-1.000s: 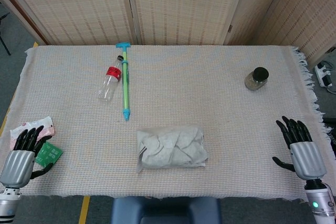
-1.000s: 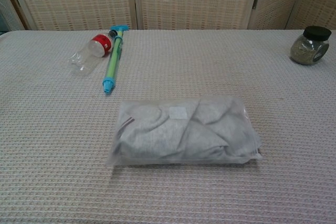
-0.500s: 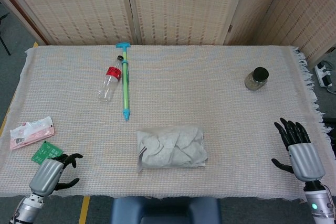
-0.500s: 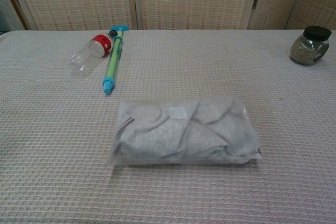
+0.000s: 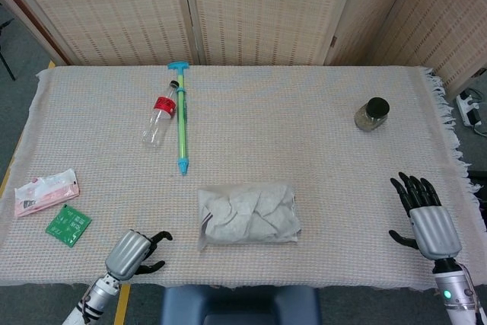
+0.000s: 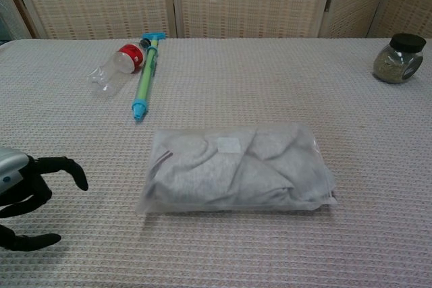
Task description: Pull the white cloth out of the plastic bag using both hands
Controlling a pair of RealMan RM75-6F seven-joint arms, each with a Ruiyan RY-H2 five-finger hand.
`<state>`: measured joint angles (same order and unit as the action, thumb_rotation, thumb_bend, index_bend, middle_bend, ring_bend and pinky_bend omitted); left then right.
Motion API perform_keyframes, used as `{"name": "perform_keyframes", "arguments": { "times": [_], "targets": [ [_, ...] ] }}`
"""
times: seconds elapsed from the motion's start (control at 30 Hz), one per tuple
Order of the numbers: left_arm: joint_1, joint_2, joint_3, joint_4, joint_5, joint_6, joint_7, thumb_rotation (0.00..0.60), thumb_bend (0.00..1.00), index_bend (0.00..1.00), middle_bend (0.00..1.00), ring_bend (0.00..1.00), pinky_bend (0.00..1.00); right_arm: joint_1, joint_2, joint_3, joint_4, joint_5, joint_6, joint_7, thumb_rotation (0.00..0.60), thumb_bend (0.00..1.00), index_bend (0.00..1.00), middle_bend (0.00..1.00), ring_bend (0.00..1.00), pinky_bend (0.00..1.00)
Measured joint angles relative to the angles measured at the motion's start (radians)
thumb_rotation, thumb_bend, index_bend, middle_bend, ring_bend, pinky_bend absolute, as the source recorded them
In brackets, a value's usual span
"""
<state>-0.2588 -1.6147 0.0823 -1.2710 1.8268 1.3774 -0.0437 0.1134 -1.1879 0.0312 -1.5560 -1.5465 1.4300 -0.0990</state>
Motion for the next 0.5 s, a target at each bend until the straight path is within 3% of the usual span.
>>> {"name": "perform_keyframes", "arguments": {
  "times": [0.3, 0.5],
  "targets": [
    [-0.029, -0.182, -0.018, 0.154, 0.061, 0.13, -0.082, 0.6, 0.22, 0.39, 1.0, 1.0, 1.0, 0.008, 0.01, -0.002, -0.01, 0.02, -0.026, -0.002, 0.6, 0.0, 0.0, 0.0, 0.0, 0.0],
    [-0.059, -0.26, -0.018, 0.233, 0.062, 0.139, -0.116, 0.6, 0.22, 0.4, 1.0, 1.0, 1.0, 0.008, 0.011, -0.001, -0.012, 0.025, -0.029, -0.002, 0.6, 0.0, 0.0, 0.0, 0.0, 0.0]
  ]
}}
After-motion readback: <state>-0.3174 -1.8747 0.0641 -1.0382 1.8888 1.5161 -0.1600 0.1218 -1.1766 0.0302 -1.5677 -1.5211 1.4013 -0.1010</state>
